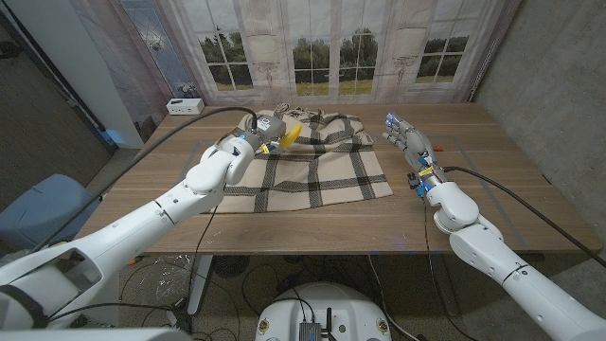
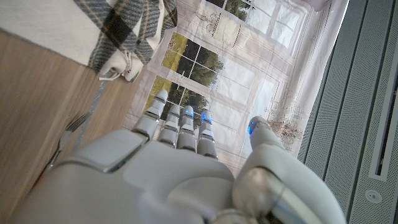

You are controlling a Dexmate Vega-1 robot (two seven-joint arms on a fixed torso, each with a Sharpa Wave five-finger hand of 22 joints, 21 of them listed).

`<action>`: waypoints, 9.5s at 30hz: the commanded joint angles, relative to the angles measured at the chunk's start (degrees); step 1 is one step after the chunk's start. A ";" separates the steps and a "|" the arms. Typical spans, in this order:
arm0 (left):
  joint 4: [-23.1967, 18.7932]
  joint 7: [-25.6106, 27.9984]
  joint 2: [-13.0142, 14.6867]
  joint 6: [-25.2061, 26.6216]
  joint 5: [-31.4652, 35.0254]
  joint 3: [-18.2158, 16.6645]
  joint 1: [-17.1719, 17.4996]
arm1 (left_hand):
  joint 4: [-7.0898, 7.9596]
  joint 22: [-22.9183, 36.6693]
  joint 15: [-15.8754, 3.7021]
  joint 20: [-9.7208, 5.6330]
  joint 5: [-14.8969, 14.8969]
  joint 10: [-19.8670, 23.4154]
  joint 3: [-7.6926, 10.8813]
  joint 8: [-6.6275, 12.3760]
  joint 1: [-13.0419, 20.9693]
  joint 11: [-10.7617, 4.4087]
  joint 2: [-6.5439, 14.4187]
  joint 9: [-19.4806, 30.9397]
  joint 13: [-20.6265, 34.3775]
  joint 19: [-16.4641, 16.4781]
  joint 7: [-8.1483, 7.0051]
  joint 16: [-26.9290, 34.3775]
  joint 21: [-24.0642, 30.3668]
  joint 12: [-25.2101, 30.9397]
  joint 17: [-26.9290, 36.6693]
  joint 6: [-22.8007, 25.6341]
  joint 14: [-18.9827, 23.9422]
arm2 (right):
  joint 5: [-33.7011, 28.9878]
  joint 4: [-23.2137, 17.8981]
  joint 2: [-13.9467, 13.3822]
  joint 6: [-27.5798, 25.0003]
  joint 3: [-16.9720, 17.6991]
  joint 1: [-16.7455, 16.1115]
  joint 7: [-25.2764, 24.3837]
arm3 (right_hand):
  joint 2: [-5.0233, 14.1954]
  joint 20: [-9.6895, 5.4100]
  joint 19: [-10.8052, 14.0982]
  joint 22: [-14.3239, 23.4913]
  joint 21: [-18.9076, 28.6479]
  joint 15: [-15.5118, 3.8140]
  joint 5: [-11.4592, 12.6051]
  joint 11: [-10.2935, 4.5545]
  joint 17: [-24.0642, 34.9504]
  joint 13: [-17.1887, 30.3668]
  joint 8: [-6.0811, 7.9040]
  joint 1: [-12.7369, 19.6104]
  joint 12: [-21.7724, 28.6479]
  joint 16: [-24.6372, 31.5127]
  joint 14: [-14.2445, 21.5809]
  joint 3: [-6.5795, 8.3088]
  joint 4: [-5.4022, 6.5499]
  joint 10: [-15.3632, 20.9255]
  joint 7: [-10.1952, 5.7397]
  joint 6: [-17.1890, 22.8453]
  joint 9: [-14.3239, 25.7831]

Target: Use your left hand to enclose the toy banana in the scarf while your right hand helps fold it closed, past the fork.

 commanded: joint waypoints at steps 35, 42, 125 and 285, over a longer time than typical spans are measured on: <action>-3.43 -5.41 2.56 -0.17 3.22 2.70 -1.88 | 5.75 -4.08 -1.73 4.26 1.42 -24.33 -6.32 -11.49 -10.31 -3.10 -1.39 -4.09 -4.31 -21.21 -10.57 -14.14 -3.35 -24.35 -12.18 -24.78 -32.83 | -7.60 -14.02 -9.54 -19.62 0.98 -3.48 -7.03 | -0.28 -0.01 -0.01 0.27 -0.22 -0.21 0.97 -1.46 -0.33 0.09 0.30 3.25 0.19 -0.49 0.89 1.75 -2.83 1.28 -0.42 1.43 0.15; -9.13 -7.40 4.23 3.18 3.22 -0.03 2.46 | 7.43 -4.08 -0.96 5.12 1.64 -23.88 -8.09 -11.26 -14.15 -2.52 -2.02 -4.15 -4.64 -21.83 -10.16 -13.86 -3.82 -24.22 -12.22 -24.11 -32.90 | -7.38 -18.86 -14.45 -29.00 0.80 -2.80 -5.00 | -0.08 0.26 -0.31 0.26 -0.35 -0.36 1.28 -1.69 -0.43 0.07 0.50 4.92 0.30 -0.57 1.12 2.56 -3.74 1.95 -0.61 2.30 0.15; -23.89 -6.56 9.66 19.36 -0.24 -10.64 22.24 | 7.90 -4.12 -1.11 5.27 2.27 -22.26 -7.85 -11.17 -16.18 -2.15 0.11 -4.19 -5.48 -21.09 -9.10 -13.35 -4.35 -24.03 -12.90 -21.91 -30.50 | -60.92 -38.88 -22.70 -85.67 -43.79 28.37 27.52 | -0.20 0.64 -0.24 0.14 -0.37 -5.09 1.74 -5.84 -0.68 0.19 -0.17 17.78 -0.85 -1.27 -0.32 8.76 -6.00 -0.02 -2.79 2.71 0.35; -28.30 -18.43 18.18 29.16 -17.14 -10.13 19.33 | 7.21 -4.07 3.50 8.28 3.11 -32.75 -13.55 -12.38 -23.14 -0.18 -7.06 -4.22 -5.93 -24.87 -7.92 -15.24 -8.37 -26.22 -12.98 -33.20 -39.23 | -77.43 -3.98 3.79 -66.60 -29.46 14.75 -10.31 | -2.11 -5.85 19.83 2.74 15.47 -18.03 0.61 -7.76 33.44 11.46 11.52 54.59 23.76 29.22 45.66 -1.29 -4.00 44.11 -4.39 47.03 3.15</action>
